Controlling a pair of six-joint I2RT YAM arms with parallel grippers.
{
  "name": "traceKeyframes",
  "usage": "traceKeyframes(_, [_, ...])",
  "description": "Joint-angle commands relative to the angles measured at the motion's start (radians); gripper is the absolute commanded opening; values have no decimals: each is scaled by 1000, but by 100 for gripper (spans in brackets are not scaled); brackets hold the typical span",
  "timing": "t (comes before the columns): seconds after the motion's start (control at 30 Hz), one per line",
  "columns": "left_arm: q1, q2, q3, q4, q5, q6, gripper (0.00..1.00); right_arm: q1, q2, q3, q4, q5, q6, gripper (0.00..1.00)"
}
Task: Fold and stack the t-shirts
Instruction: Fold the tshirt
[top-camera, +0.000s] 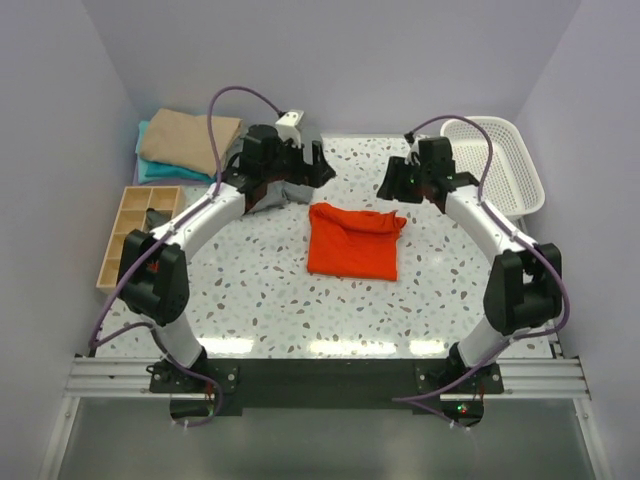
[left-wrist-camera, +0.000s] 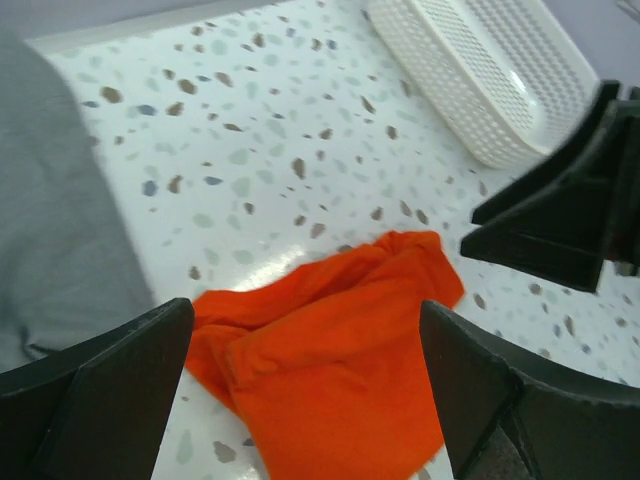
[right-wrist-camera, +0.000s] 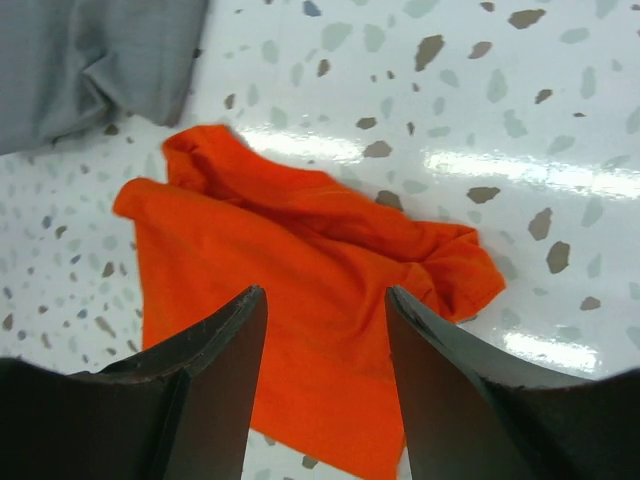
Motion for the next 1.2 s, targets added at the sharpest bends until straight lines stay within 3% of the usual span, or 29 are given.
traceKeyframes(0.0, [-24, -15, -65, -5, 317, -29, 100, 8, -67, -74, -59, -176, 6, 54])
traceKeyframes(0.2, [-76, 43, -187, -6, 362, -36, 100, 15, -108, -143, -110, -212, 6, 53])
traceKeyframes(0.33, [-79, 92, -190, 26, 364, -49, 100, 17, -99, -163, -112, -224, 20, 53])
traceKeyframes(0.7, [-75, 268, 31, -40, 331, -25, 100, 18, 37, -111, -139, -218, 29, 51])
traceKeyframes(0.83, [-72, 316, 92, -54, 322, -25, 100, 18, 77, -98, -69, -211, 20, 52])
traceKeyframes(1.17, [-32, 443, 223, -61, 299, -16, 100, 17, 281, 195, -110, -74, -11, 52])
